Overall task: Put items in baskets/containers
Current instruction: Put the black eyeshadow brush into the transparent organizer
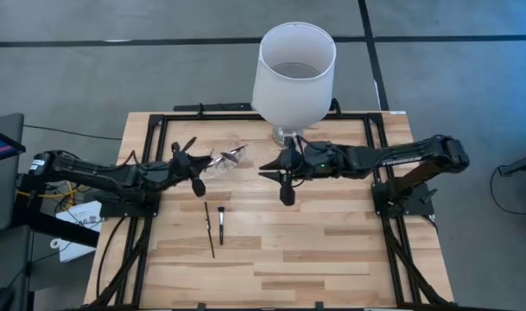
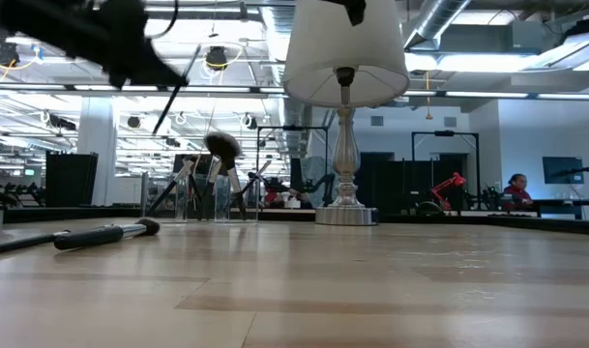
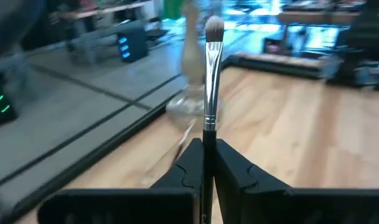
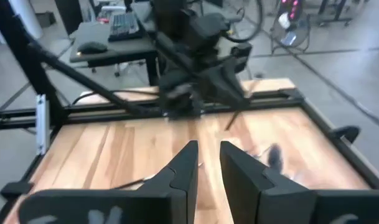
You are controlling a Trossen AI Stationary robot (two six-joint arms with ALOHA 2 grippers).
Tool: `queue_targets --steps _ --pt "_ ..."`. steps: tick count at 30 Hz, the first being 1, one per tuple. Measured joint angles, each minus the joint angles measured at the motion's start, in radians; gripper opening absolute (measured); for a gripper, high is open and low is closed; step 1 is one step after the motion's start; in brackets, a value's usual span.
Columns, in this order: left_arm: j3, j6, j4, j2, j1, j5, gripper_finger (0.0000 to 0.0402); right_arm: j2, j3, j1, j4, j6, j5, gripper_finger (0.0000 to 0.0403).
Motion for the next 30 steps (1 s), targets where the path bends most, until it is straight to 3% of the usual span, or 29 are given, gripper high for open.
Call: queue_targets --steps 4,10,18,30 --pt "-0.150 -0.010 0.213 -0.008 0.035 -0.019 0.0015 0.036 0.000 0.022 0.004 0.001 0.000 0.0060" --pt "-0.315 0.092 0.544 -0.005 0.094 -0.024 0.0015 0.120 -0.001 0.029 0.012 0.001 0.000 0.0060" --pt "-0.325 0.043 0.564 0.046 0.158 0.047 0.0015 0.213 -0.001 0.019 0.088 -0.004 0.000 0.0060" --pt "-0.325 -0.093 0.569 0.285 0.232 0.048 0.0037 0.212 0.000 0.019 0.111 -0.013 -0.003 0.0060"
